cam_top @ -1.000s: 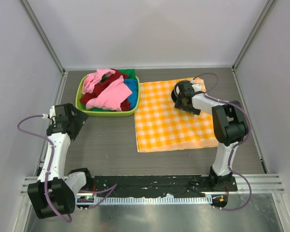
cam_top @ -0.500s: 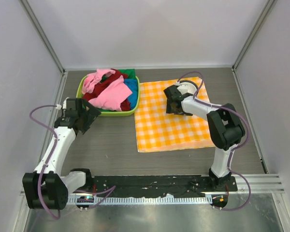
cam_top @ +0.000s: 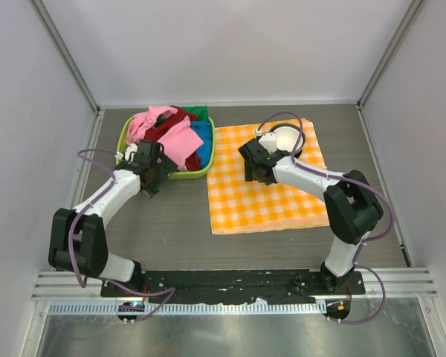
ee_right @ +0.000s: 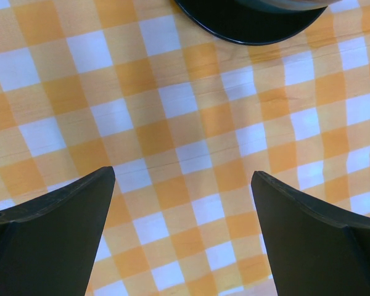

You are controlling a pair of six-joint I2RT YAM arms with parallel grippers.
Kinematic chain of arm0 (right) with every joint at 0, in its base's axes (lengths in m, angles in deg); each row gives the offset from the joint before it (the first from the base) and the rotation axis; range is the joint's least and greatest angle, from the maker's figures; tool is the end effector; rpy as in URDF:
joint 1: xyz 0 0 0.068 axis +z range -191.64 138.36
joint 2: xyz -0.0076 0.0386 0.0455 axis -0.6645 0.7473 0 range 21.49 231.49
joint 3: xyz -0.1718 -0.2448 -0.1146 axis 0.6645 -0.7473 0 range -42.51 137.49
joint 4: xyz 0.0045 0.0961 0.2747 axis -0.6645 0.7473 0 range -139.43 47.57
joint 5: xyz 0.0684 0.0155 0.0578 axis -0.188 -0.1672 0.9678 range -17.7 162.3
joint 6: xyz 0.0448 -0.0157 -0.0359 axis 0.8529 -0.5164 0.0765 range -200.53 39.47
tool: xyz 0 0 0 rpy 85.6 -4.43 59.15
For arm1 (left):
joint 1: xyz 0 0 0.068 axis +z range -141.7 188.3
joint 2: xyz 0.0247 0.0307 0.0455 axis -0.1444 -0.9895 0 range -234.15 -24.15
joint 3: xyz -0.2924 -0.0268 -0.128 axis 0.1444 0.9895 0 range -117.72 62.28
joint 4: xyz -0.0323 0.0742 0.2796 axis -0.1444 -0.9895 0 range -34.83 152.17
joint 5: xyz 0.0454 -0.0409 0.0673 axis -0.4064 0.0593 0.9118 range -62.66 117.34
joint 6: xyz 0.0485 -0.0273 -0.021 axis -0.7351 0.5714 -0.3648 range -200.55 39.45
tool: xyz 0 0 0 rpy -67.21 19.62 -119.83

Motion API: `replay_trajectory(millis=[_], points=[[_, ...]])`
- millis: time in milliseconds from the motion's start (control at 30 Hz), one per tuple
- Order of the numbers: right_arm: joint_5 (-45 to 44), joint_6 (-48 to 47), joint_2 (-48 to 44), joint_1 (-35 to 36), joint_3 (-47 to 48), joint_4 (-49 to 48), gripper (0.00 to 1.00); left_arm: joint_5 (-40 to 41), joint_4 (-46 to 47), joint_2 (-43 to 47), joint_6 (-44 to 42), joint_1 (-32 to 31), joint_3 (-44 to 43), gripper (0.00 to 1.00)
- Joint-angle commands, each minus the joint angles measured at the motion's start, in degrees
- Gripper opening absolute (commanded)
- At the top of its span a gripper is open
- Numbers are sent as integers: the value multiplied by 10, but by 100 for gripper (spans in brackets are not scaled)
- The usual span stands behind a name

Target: Fold and stack the t-shirts

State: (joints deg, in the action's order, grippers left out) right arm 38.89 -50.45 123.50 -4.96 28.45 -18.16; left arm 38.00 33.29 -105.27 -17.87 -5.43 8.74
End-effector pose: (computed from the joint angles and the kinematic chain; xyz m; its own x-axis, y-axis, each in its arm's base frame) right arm 0.3383 0.2222 0.2306 -0.7616 -0.0456 -0.6464 0.1020 0.9767 -0.1891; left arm 0.3021 -0.0655 0.2504 -0.4908 -0.7789 -0.3905 -0.6579 0.6251 -0.4200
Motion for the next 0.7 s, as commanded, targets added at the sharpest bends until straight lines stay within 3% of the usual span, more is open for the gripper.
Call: replay_trajectory(millis=[0,233,367,433,500,633,667], points=[[-26,-3,-42,7,-16,-9,100,59,34,-30,41,-2,-51,100],[-32,-10,-52,8,-37,-11,100,70,34,-88,72,-2,-82,98],[-32,-13,-52,8,-42,-16,100,61,40,-100,83,-3,-69,81],[-32,-13,-52,8,-42,-16,100,65,41,-99,83,-3,-57,77],[-28,-12,-49,8,-43,-17,100,79,41,-92,83,-3,-44,68],[-24,-9,-46,12,-46,-22,100,99,37,-85,80,-2,-39,40],[-23,-9,-45,14,-47,-21,100,100,35,-85,79,0,-39,22]])
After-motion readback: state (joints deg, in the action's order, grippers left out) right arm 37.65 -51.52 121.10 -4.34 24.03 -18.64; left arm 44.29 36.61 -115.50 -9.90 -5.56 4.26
